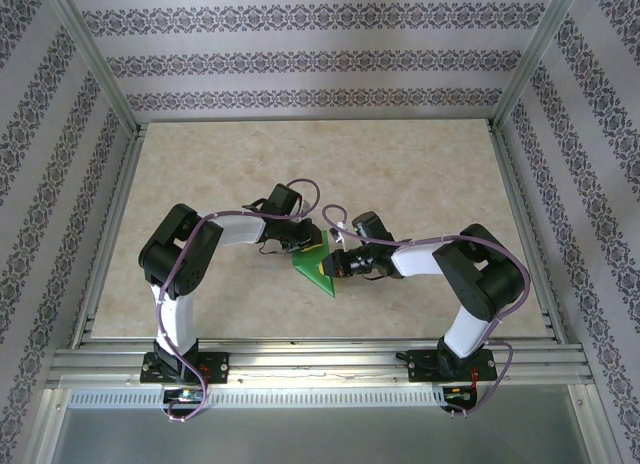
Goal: Fold a paper plane with a square sheet of paper (pick it up from the middle)
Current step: Third fold the triangle at the center of the table.
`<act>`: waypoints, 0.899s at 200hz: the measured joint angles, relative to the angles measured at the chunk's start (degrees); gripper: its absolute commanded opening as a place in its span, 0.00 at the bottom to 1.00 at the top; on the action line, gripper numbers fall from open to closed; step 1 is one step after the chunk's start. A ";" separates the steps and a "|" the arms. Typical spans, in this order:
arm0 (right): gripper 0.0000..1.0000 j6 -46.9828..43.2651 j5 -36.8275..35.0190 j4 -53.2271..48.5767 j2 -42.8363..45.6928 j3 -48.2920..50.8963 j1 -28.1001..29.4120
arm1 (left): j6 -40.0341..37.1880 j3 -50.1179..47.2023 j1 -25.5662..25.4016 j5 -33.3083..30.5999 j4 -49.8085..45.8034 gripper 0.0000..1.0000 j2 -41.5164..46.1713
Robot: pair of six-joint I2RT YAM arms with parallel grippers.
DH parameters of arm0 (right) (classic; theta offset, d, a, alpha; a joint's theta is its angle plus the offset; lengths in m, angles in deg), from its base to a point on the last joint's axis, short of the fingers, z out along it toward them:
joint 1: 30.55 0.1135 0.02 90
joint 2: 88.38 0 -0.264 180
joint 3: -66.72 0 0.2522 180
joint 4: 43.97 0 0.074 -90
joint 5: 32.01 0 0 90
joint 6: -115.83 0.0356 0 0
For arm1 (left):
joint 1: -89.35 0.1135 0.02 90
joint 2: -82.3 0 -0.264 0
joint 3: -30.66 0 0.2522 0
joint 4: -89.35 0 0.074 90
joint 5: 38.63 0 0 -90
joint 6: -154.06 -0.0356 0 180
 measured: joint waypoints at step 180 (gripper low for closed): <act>0.00 -1.33 -1.68 -3.48 -0.79 -1.86 0.00 | 0.42 0.00 0.00 0.02 0.02 0.21 0.00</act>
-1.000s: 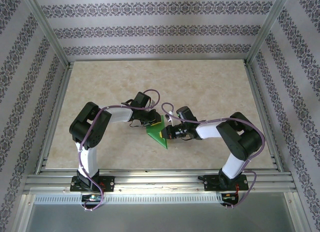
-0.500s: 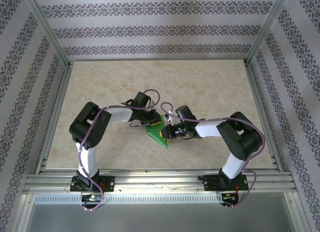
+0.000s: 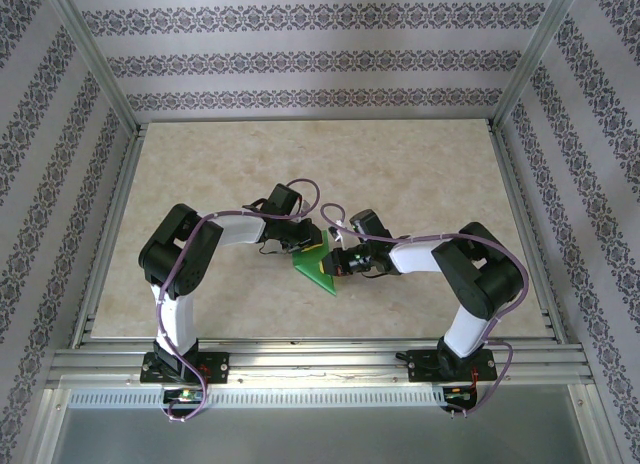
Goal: Fold a paper plane with a square sheet of paper (pick it up from the middle)
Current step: Third fold the triangle at the center of the table.
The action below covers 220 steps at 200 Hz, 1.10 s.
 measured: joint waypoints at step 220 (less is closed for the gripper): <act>0.00 -1.25 -1.29 -2.10 -0.57 -0.37 0.00 | 0.26 0.00 0.00 0.20 0.04 0.20 0.00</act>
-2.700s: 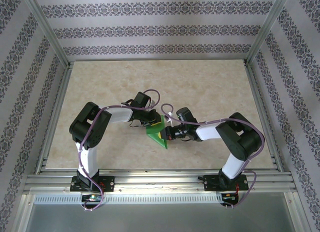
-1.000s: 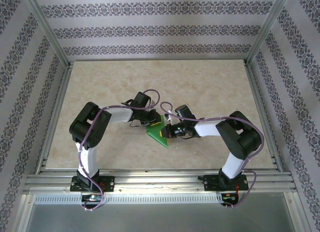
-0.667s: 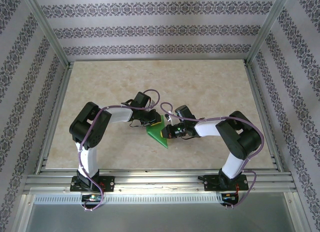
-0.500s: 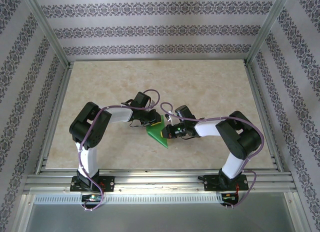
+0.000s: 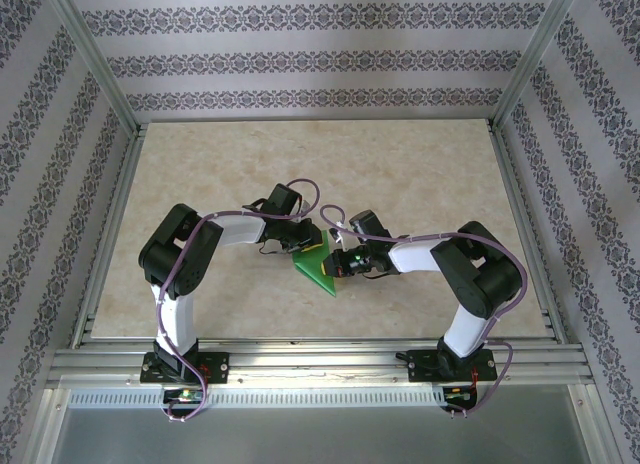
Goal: Fold a paper plane with a square sheet of paper (pick it up from the middle)
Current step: Third fold the triangle at the center of the table.
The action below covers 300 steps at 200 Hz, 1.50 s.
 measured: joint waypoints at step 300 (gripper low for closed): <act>0.00 0.24 0.02 0.48 -0.20 0.13 0.00 | 18.95 -28.81 -7.34 -7.45 23.63 0.00 20.28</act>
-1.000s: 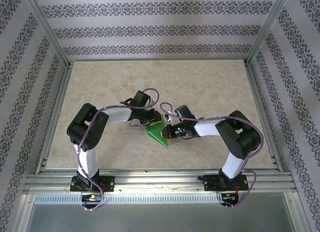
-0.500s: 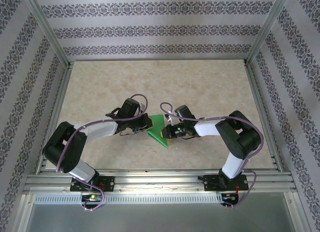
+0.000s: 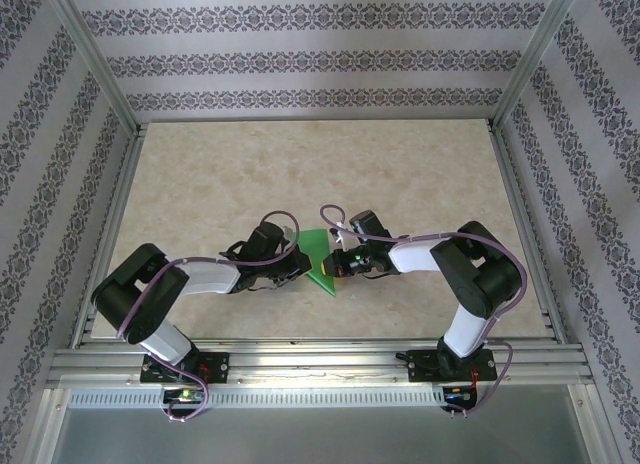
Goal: Fold a paper plane with a square sheet of paper (pick it up from the middle)
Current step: Third fold the triangle at the center of the table.
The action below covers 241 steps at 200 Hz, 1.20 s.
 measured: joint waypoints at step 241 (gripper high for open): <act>0.00 1.05 0.00 0.55 0.00 0.26 0.00 | -2.82 4.87 1.31 -4.57 -2.78 0.18 1.07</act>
